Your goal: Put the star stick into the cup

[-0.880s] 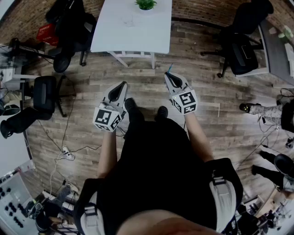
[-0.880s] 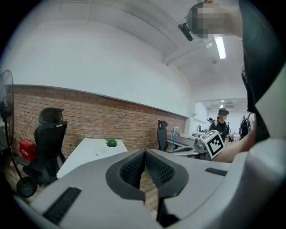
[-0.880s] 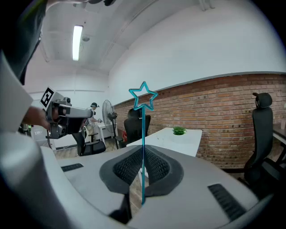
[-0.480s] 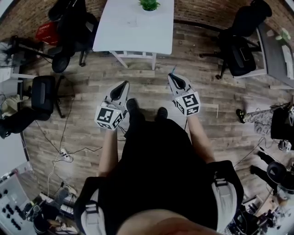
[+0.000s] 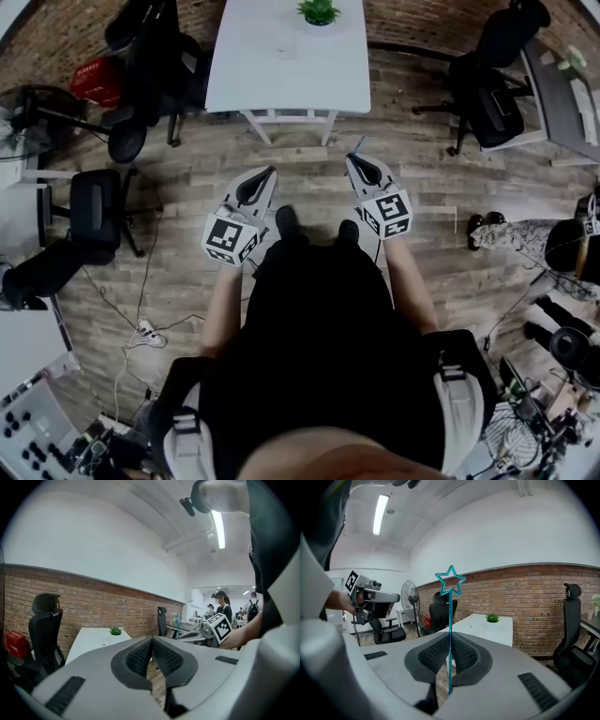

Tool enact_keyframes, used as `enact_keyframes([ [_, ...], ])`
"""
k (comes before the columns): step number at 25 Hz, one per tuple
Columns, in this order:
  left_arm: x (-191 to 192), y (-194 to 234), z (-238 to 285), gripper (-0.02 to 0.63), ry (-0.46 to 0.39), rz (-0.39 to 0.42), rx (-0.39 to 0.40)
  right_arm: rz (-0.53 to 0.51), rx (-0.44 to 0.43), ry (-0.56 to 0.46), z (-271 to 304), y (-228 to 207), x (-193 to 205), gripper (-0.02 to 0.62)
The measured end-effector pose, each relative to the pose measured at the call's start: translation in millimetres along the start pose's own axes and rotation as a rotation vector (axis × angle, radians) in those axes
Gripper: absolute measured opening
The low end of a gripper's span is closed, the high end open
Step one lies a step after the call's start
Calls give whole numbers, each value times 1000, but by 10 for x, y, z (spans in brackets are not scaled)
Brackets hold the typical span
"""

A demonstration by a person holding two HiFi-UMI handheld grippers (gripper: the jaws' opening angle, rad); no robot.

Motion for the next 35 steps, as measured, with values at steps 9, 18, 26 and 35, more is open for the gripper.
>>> enact_keyframes([
  [9, -19, 603, -291, 21, -5, 39, 66, -19, 39, -31, 522, 488, -96, 8],
  [18, -10, 855, -465, 21, -22, 39, 76, -55, 36, -11, 696, 725, -118, 8],
  [26, -7, 974, -517, 21, -24, 23, 89, -52, 73, -13, 774, 738, -169, 8],
  [35, 3, 1297, -522, 21, -10, 7, 49, -40, 86, 2, 1018, 700, -166, 8],
])
Point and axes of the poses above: the fingertips, and each gripper's own axes: z forward along the fingers, y to its left, x out of its underside, the point moved 7 cm from there along -z, backward along the fingers, and after that the axes turned 9 degrees about -y, right-handed, at the moved point
